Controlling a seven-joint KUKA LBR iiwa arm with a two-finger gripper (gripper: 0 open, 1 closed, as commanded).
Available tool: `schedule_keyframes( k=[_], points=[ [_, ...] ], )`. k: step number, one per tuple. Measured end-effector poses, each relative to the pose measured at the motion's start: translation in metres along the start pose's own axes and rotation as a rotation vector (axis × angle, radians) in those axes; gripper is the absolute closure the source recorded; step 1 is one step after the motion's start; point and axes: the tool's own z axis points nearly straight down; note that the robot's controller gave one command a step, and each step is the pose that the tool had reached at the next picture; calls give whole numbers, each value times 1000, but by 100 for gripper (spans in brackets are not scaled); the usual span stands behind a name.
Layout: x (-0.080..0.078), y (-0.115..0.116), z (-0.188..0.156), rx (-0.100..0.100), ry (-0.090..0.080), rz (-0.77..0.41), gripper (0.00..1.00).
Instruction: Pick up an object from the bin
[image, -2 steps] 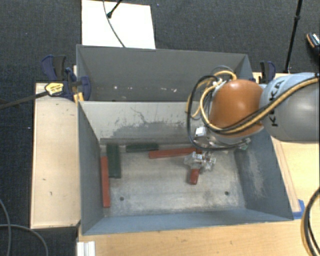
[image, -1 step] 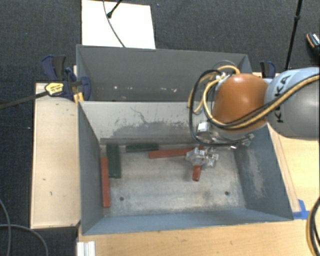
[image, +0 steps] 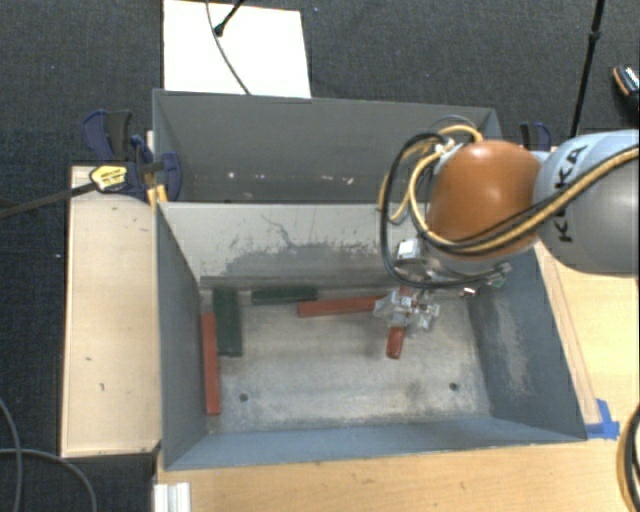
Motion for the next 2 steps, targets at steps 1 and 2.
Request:
schedule_keyframes(
  k=[1,2],
  points=[
    [-1,-1,-10,0,0,4,100],
    [-1,-2,-17,1,-1,9,100]
  ],
)
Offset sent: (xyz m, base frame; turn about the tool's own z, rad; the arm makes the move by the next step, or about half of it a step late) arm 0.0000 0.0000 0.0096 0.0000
